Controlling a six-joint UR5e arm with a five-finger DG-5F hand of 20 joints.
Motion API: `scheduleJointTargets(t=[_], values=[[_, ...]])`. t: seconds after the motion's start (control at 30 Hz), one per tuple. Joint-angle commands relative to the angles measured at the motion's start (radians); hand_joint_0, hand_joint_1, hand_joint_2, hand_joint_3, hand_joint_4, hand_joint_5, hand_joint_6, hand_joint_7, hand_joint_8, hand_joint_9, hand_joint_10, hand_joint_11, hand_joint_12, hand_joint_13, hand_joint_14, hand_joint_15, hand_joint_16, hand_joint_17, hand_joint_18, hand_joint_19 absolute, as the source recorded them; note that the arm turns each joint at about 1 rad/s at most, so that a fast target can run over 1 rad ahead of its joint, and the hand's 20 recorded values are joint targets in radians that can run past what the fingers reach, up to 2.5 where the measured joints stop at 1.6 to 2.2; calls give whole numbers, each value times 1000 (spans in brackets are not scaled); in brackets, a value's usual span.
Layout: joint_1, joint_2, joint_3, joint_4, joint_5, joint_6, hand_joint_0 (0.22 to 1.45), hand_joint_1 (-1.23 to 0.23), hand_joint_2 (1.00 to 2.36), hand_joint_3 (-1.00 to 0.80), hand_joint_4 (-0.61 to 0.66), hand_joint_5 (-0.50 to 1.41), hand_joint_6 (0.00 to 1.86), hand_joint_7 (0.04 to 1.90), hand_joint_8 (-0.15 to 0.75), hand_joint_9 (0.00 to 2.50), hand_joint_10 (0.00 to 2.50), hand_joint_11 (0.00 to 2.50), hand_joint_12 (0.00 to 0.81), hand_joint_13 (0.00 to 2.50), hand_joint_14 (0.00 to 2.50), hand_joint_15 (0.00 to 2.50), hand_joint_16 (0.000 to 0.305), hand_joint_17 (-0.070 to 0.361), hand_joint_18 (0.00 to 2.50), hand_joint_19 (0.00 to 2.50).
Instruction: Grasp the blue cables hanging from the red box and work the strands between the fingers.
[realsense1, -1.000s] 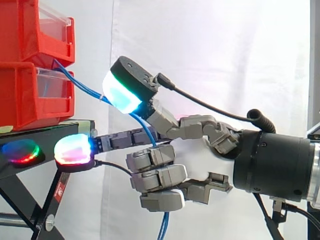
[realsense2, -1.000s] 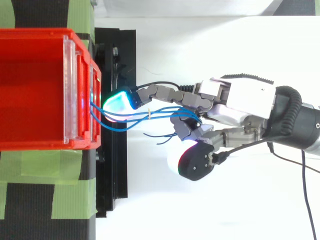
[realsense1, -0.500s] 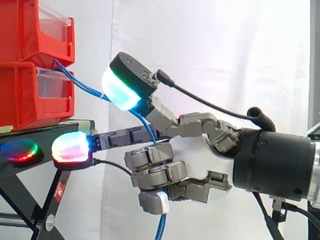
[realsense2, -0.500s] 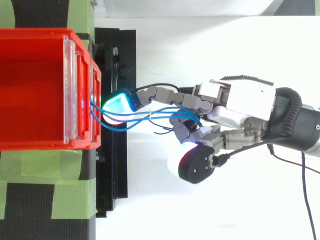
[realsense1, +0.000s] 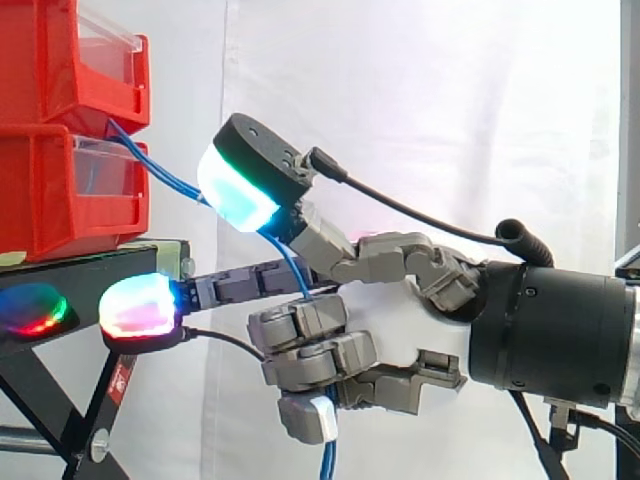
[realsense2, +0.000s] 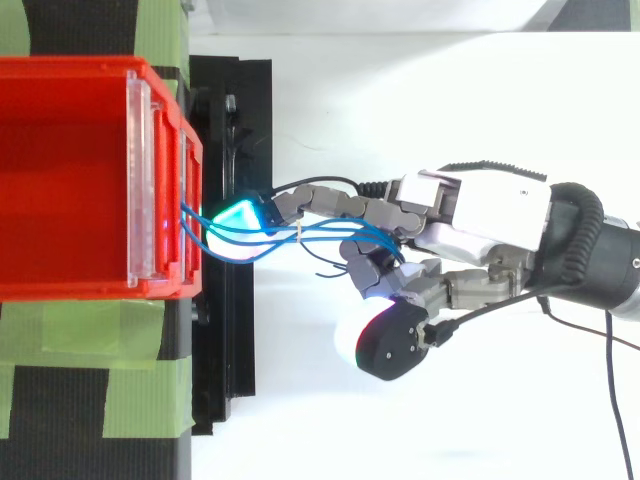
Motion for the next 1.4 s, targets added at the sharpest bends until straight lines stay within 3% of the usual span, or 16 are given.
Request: scheduleJointTargets(t=[0.0,0.63,1.37], values=[[0,0,0,-13,1,-1,765,-547,1000,-1000,328,-84,8,751,408,698,2500,2253,519,1067,2500,1582,60,135,1384,876],[0,0,0,-183,1,-1,762,-544,1000,-1000,323,-91,8,751,413,692,2500,2317,523,1055,2500,1604,58,130,1358,845],[0,0,0,-189,3,-1,763,-542,1000,-1000,322,-92,8,755,421,689,2500,2412,517,1049,2500,1587,58,130,1336,833]])
